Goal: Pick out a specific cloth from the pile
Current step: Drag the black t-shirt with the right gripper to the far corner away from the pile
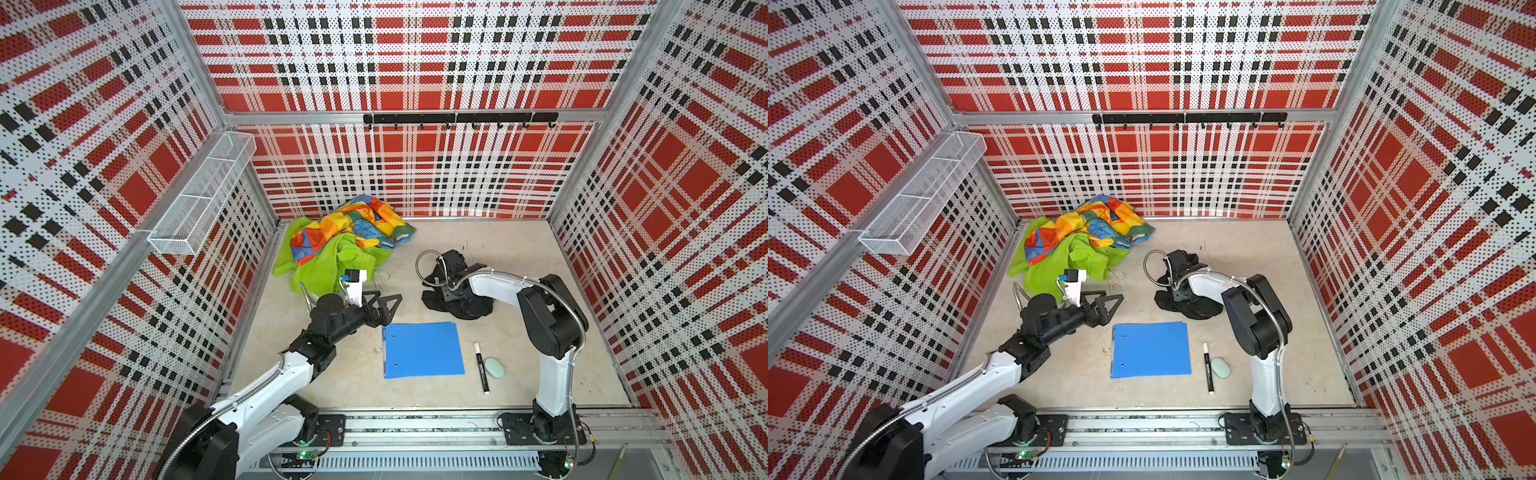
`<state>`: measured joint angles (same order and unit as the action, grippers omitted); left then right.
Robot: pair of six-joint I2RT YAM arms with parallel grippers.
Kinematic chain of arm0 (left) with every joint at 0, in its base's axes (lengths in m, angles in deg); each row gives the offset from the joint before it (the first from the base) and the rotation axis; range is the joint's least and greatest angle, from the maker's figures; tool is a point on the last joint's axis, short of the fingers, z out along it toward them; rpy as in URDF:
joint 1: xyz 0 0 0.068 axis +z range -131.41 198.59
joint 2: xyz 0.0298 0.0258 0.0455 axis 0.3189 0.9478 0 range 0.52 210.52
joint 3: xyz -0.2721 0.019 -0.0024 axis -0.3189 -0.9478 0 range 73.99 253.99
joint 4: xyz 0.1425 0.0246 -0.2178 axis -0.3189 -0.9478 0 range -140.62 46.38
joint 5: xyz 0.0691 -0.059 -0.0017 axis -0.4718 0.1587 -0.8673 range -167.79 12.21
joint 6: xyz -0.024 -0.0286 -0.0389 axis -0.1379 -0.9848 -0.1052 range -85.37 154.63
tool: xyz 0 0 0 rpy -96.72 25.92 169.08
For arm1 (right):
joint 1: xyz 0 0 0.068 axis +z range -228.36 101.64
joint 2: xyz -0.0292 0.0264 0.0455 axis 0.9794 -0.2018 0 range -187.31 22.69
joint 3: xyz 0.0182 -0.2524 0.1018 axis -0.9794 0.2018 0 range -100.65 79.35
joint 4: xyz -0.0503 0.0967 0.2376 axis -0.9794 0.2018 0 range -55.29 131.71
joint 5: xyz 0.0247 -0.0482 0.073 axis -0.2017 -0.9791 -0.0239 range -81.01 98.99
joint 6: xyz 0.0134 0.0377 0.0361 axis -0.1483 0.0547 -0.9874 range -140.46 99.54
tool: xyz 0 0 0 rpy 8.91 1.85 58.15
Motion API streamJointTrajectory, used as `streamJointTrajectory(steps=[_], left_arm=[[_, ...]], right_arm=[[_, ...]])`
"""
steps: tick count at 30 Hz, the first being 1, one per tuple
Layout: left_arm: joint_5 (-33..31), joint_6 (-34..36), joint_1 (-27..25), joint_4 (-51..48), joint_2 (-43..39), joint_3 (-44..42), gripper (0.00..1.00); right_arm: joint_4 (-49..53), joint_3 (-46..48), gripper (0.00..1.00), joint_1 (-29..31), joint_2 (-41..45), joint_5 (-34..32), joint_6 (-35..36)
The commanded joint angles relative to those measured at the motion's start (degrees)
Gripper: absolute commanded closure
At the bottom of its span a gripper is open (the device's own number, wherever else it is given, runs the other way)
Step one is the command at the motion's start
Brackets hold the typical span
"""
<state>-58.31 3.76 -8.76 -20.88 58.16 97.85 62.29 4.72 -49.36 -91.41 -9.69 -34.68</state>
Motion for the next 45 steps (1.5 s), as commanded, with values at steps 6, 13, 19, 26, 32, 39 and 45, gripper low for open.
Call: streamJointTrajectory(steps=[6,13,19,26,32,39,45], left_arm=[[-0.67,-0.36,0.06,1.77,-1.22,-1.21,0.01],[-1.73,-0.7,0.54,-0.03,-1.21,-0.11,0.01],[-2.43,-0.39,1.44,-2.6,-2.4,0.57,0.01],[-3.14,-0.68,1.89,-3.27,-3.55,0.31,0.01],[-2.6,-0.64,1.96,-3.23,-1.85,1.35,0.01],[-1.84,-0.66,2.02,-2.54,-0.17,2.16,0.01],[-1.27,-0.59,1.98,-2.29,-0.12,2.1,0.01]], right_arm=[[0.5,-3.83,0.48,-9.4,-4.3,-0.19,7.63],[2.4,-13.64,0.47,-15.13,-10.22,1.99,10.43],[4.24,-21.34,0.45,-17.39,-14.36,4.07,11.13],[4.86,-21.79,0.32,-17.39,-10.17,3.84,10.36],[5.28,-18.77,0.19,-17.39,-0.89,3.59,8.98],[3.85,-13.01,0.26,-19.16,8.0,4.56,3.3],[2.35,-10.22,0.4,-23.69,5.57,10.07,-2.1]])
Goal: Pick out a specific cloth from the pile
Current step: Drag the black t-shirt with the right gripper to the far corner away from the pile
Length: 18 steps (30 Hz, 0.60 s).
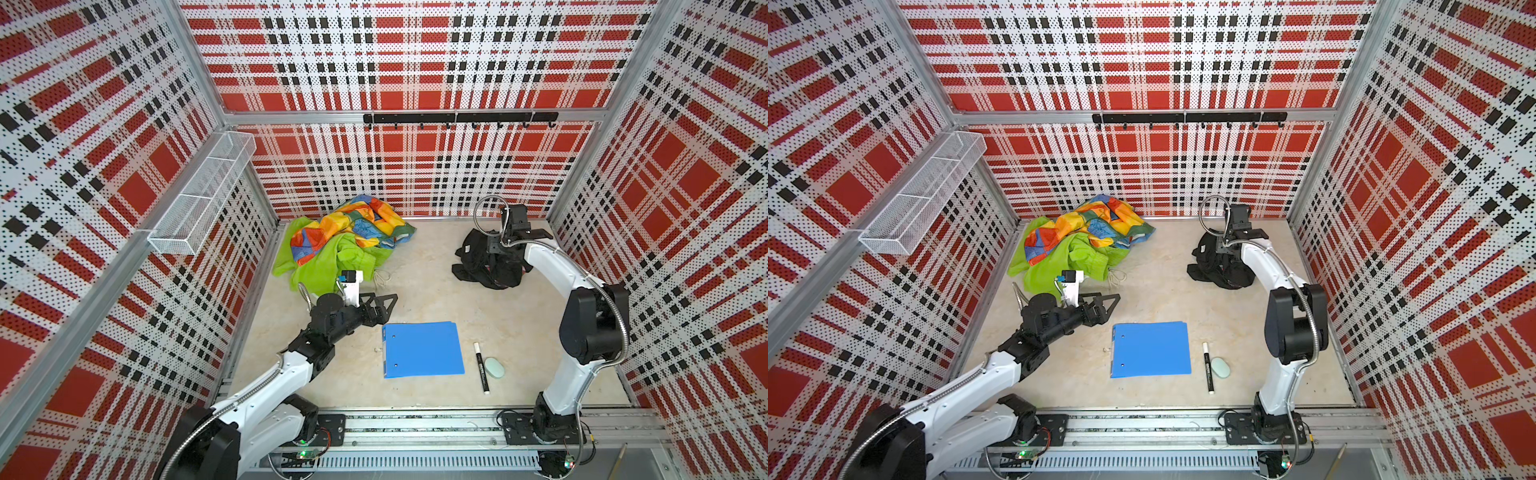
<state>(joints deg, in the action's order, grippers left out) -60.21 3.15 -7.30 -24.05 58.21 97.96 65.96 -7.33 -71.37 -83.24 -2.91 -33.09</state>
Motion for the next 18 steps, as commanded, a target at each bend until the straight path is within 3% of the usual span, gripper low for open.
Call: streamJointTrajectory(steps=[1,6,11,18], left_arm=[[0.55,0.0,0.49,0.93,-0.36,1.89,0.01],[0.19,-0.4,0.5,0.9,-1.09,1.15,0.01],[0.28,-1.21,0.52,0.84,-3.02,0.1,0.01],[-0.42,-1.13,0.58,-0.48,-5.69,-0.81,0.01]], right_arm=[[-1.84,1.97,0.4,-2.05,-3.66,3.92,-3.9],[-4.37,0.63,0.27,-2.49,-10.49,8.32,-2.58],[-4.01,-0.9,0.29,-2.5,-17.32,7.72,-2.58],[-5.74,-1.2,0.32,-2.5,-17.07,4.2,-1.75]])
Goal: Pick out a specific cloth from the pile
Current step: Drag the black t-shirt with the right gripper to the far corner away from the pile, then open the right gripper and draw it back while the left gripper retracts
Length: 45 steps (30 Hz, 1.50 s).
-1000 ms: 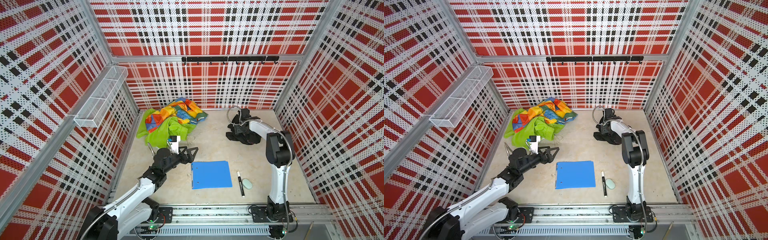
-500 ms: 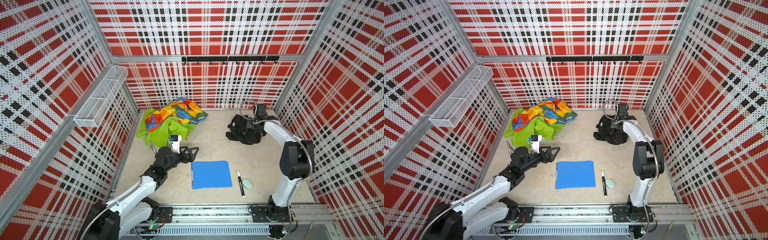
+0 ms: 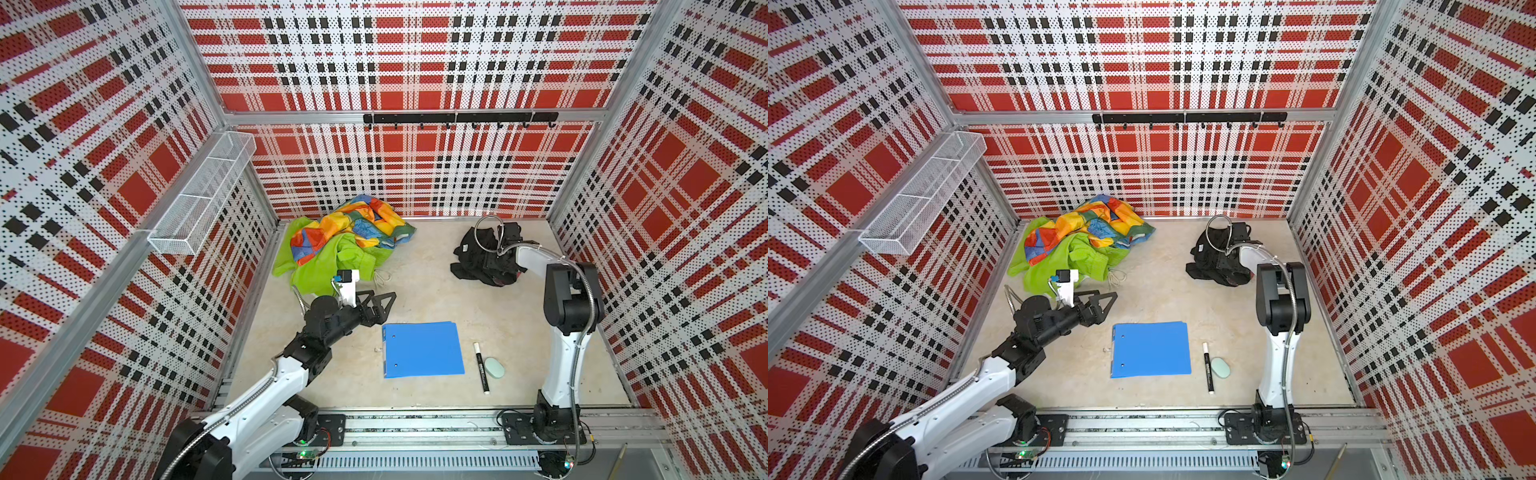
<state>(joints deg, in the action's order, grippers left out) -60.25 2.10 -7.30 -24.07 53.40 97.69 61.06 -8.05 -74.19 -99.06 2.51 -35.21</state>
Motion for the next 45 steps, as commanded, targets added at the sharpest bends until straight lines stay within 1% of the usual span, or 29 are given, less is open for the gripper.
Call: streamJointTrajectory(steps=[1,5,9,13,17,19,24,26,28,31,33,36,39,42,45], left_arm=[[-0.45,0.03,0.58,-0.68,-0.91,-0.48,0.01],[-0.47,0.01,0.73,-0.83,-0.67,-0.25,0.01],[-0.93,0.81,0.88,-2.24,-1.12,0.46,0.01],[-1.11,1.95,1.76,-4.59,-1.81,1.49,0.01],[-1.1,2.46,2.71,-5.54,-2.43,1.92,0.01],[-1.36,3.23,3.18,-6.76,-2.62,2.59,0.01],[-4.0,6.36,4.43,-13.64,-2.7,6.09,0.01],[-5.8,7.6,5.01,-16.46,-2.44,7.41,0.01],[-9.45,8.89,5.47,-19.36,-2.01,8.8,0.01],[-16.49,12.14,6.05,-23.07,-1.38,10.58,0.01],[-21.55,12.02,6.89,-24.97,-1.1,11.44,0.01],[-27.94,11.45,9.01,-25.26,-0.32,11.28,0.01],[-33.15,11.21,11.34,-23.05,0.38,9.48,0.01],[-31.96,14.91,14.95,-16.86,1.81,6.14,0.01],[-36.51,16.57,17.08,-11.71,3.64,3.65,0.01]], right_arm=[[-0.91,-1.23,0.33,0.32,-0.96,-1.73,0.58],[0.53,-3.75,0.32,0.25,-0.33,-1.57,1.13],[-0.06,-2.09,0.3,0.34,4.48,-2.38,1.46],[0.28,0.73,0.27,0.38,11.65,-3.41,2.0],[-0.81,5.64,0.24,0.49,20.7,-3.59,1.93],[-1.21,7.83,0.2,0.58,24.98,-2.86,1.95],[-1.98,13.48,0.1,1.52,34.77,-0.18,2.61],[-3.23,16.79,0.05,1.93,39.07,1.07,2.63],[-3.98,20.05,0.0,1.99,43.09,2.15,1.92],[-6.13,25.34,0.0,2.08,49.25,3.65,1.3],[-7.81,29.08,0.0,2.24,53.62,6.91,1.47],[-12.62,36.1,0.0,2.25,60.95,10.55,0.73],[-14.75,40.96,0.0,2.25,66.46,12.47,-1.08],[-15.63,43.77,0.0,2.25,69.59,12.08,-3.3],[-15.2,44.72,0.0,2.25,70.77,10.04,-4.24]])
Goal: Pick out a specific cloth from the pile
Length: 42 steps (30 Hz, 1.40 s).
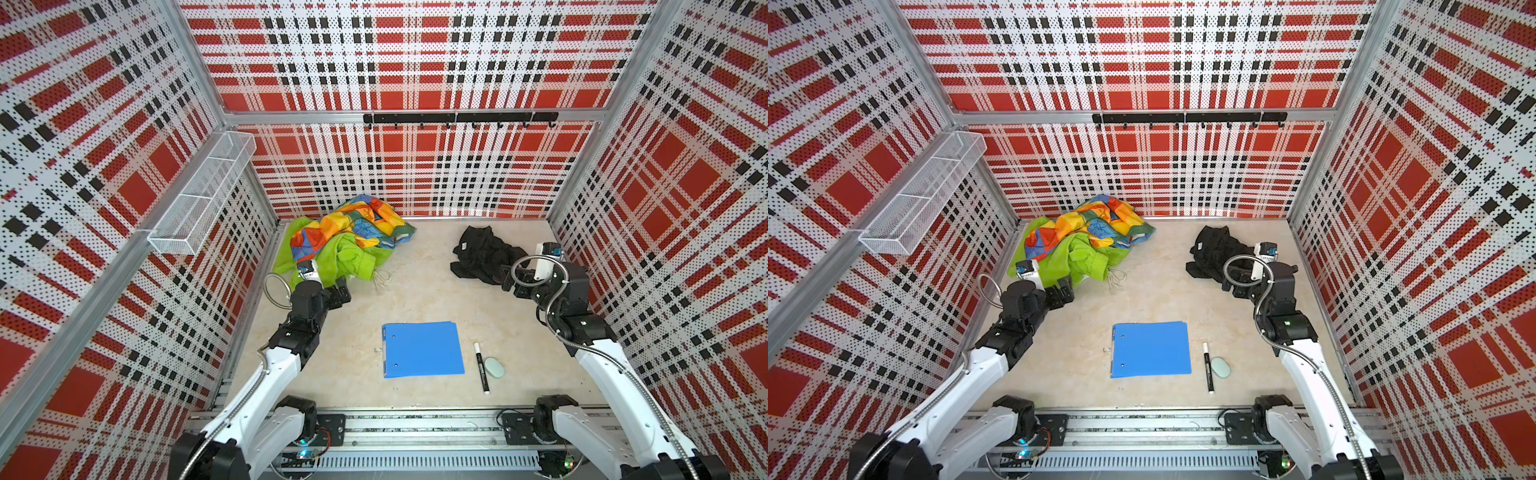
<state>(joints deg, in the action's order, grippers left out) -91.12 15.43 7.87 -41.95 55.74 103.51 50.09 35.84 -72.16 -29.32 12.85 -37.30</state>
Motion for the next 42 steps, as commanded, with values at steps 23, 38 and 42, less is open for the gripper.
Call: streamJointTrajectory(steps=[23,38,42], left_arm=[[-2.94,19.43,4.26,50.18,19.36,-14.95,0.01],[2.68,20.88,7.2,60.65,30.95,-12.47,0.01],[5.12,20.03,8.57,66.41,34.99,-13.03,0.01]], right_arm=[[-5.09,4.42,0.0,0.22,-2.57,-7.42,-0.64],[-25.75,16.42,0.0,0.18,-3.39,-16.51,6.66],[-41.67,20.83,0.0,0.13,-11.64,-20.58,11.76]])
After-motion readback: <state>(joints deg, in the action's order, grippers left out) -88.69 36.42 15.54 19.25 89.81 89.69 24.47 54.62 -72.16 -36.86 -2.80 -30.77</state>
